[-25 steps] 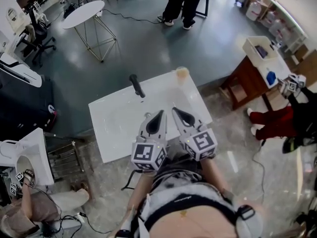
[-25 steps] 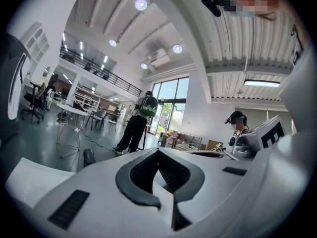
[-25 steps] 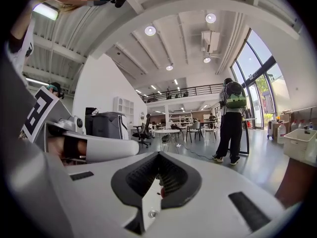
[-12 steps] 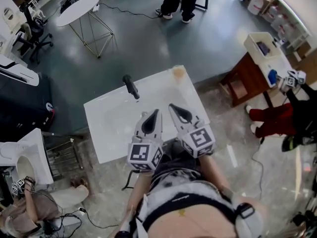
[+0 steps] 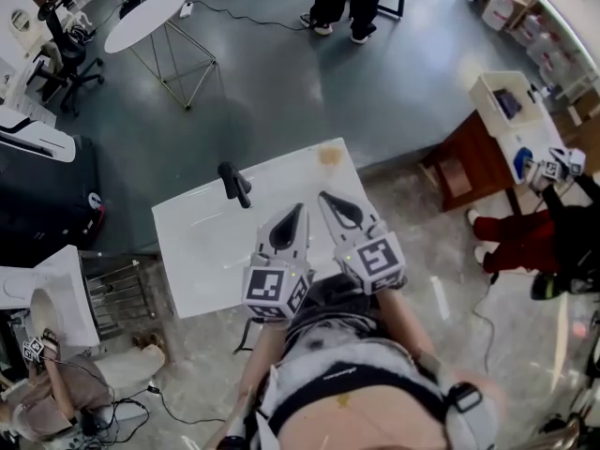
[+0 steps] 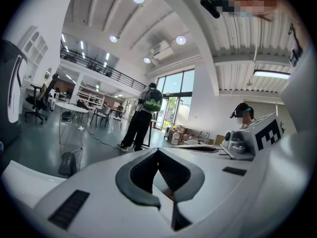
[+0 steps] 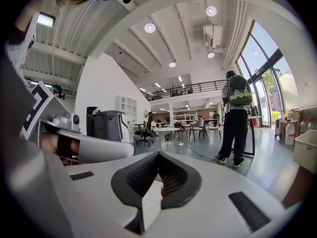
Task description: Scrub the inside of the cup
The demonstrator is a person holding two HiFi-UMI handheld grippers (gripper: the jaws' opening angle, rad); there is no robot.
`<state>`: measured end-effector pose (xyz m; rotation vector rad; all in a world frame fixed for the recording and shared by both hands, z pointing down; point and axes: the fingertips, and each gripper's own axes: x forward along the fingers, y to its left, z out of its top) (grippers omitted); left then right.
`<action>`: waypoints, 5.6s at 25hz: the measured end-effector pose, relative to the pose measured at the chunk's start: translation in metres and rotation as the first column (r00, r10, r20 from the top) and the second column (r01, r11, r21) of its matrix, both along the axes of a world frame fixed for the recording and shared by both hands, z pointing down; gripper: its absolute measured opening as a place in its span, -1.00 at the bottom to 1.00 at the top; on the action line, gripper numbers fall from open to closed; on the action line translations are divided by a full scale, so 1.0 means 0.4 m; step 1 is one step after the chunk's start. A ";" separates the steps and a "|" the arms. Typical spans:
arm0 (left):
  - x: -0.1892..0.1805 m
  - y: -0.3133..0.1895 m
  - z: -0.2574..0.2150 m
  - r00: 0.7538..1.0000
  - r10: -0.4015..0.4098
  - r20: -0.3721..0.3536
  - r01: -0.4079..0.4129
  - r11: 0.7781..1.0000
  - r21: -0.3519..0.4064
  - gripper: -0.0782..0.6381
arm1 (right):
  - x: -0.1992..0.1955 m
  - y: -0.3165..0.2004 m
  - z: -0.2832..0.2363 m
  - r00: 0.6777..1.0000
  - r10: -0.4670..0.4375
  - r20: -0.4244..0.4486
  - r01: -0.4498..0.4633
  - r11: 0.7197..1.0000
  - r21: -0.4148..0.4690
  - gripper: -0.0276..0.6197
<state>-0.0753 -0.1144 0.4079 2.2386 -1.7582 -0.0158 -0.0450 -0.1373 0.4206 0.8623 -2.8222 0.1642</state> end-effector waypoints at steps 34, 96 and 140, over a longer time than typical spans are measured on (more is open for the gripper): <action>-0.027 -0.204 0.136 0.998 0.067 0.010 -0.066 0.993 -0.102 -0.74 | -0.033 -0.196 0.169 0.994 0.067 -0.081 -0.077 0.989 -0.128 -0.90; -0.077 -0.236 0.296 0.993 0.118 -0.001 -0.113 0.950 -0.293 -0.74 | -0.050 -0.455 0.610 0.969 0.073 -0.235 -0.115 0.979 -0.170 0.45; -0.080 -0.211 0.223 0.976 0.191 0.108 -0.164 0.962 -0.219 -0.72 | -0.096 -0.224 0.373 0.968 -0.121 -0.219 0.119 0.993 -0.021 0.35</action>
